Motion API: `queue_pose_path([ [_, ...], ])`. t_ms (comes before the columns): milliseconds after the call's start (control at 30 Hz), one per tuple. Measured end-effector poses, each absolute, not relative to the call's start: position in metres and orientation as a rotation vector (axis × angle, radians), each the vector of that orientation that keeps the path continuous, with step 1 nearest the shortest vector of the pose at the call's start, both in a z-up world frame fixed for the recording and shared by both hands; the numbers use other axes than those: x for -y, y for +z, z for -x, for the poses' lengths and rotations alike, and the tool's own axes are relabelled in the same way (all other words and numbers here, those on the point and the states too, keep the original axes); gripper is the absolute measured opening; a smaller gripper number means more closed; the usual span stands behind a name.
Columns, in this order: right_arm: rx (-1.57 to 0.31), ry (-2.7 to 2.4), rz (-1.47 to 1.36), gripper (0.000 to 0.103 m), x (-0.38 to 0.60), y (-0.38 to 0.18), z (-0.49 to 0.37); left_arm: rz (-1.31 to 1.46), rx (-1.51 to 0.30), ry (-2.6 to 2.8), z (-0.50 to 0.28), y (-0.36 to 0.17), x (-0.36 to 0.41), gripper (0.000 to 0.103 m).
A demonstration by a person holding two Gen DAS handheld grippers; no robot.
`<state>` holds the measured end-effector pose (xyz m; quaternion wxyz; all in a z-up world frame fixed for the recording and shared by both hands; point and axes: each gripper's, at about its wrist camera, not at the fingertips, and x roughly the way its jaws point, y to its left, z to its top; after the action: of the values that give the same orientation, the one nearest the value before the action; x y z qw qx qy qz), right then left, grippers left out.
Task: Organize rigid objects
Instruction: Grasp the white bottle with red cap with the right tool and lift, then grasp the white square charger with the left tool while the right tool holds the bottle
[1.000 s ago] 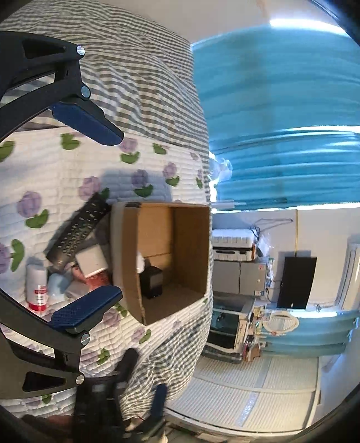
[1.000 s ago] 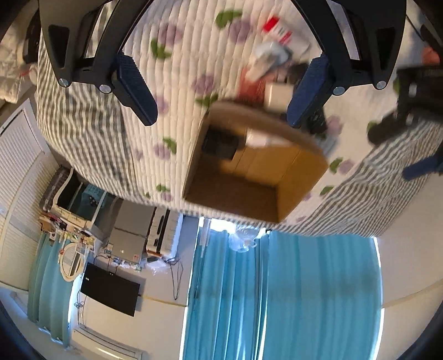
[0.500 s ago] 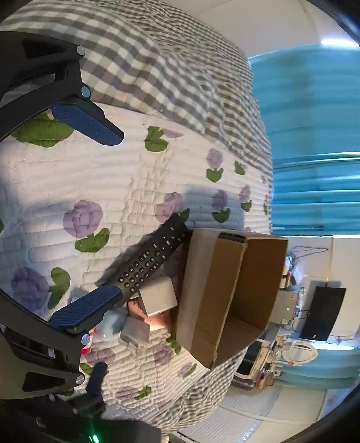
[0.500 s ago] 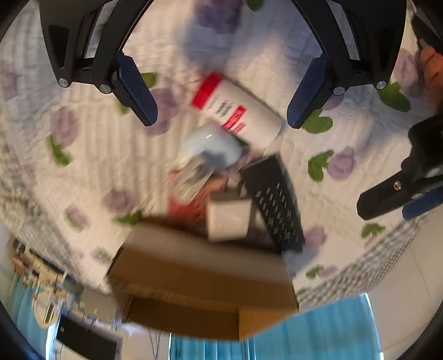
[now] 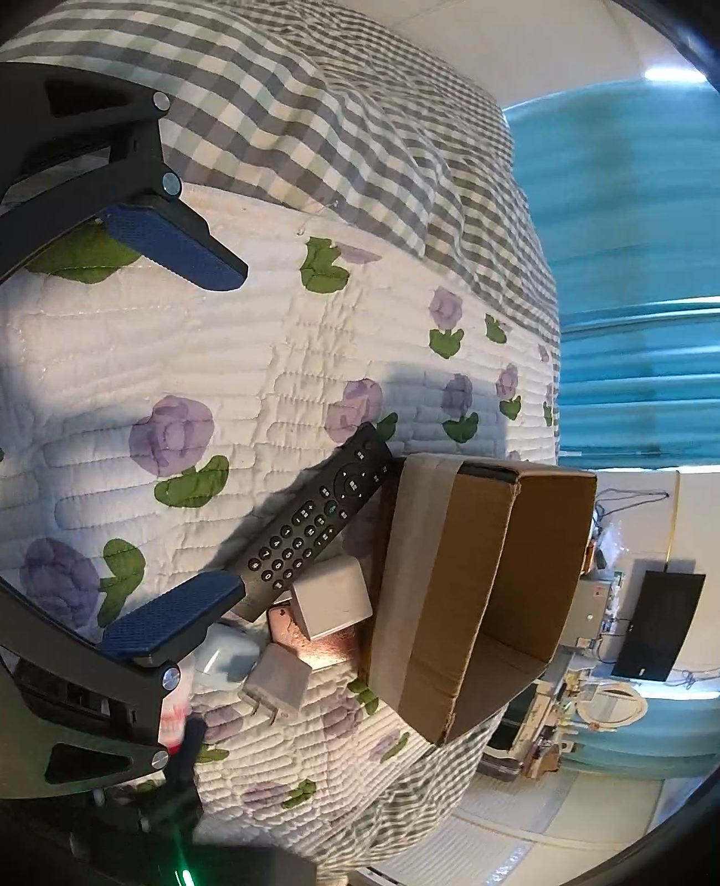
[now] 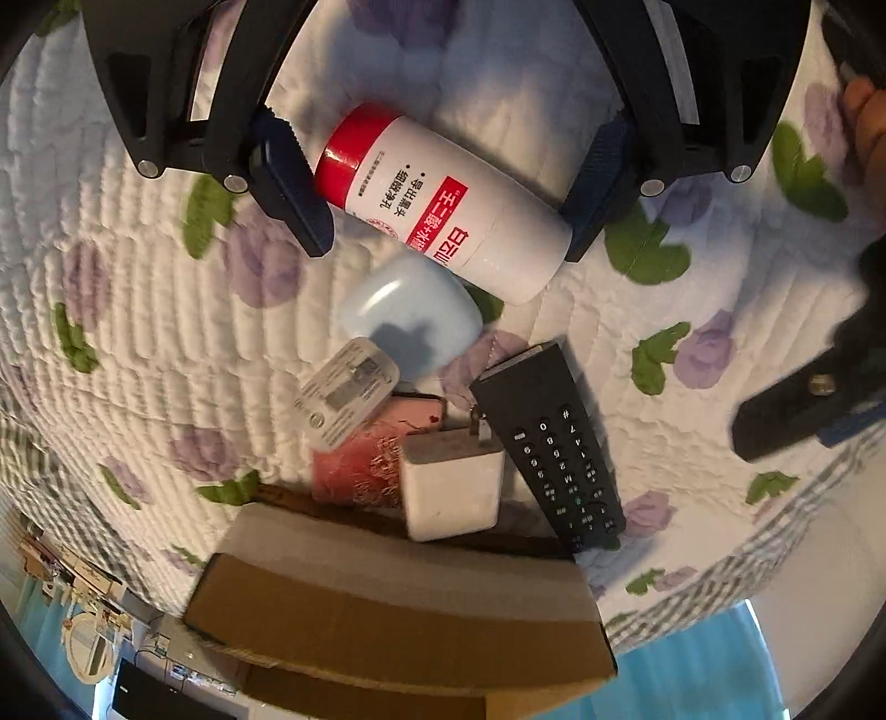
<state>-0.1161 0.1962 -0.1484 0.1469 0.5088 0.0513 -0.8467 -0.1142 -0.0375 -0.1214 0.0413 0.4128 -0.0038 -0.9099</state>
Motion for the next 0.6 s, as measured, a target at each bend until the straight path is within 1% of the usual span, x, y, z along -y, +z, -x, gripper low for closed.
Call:
queue_pose_path([
  [200, -0.121, -2.507, -1.378, 0.082, -0.231, -0.107, 0.11, -1.281, 0.084, -2.804, 0.117, -0.12, 0.016, 0.103],
  [333, -0.175, -2.598, -1.348, 0.082, -0.26, -0.081, 0.131, -1.351, 0.074, -2.847, 0.122, -0.126, -0.01, 0.103],
  [433, -0.201, -2.631, -1.347, 0.082, -0.282, -0.072, 0.146, -1.399, 0.109, -2.878, 0.127, -0.132, -0.036, 0.103],
  [600, -0.269, -2.627, -1.378, 0.082, -0.309, -0.075, 0.176, -1.46, 0.17, -2.927, 0.142, -0.144, -0.078, 0.103],
])
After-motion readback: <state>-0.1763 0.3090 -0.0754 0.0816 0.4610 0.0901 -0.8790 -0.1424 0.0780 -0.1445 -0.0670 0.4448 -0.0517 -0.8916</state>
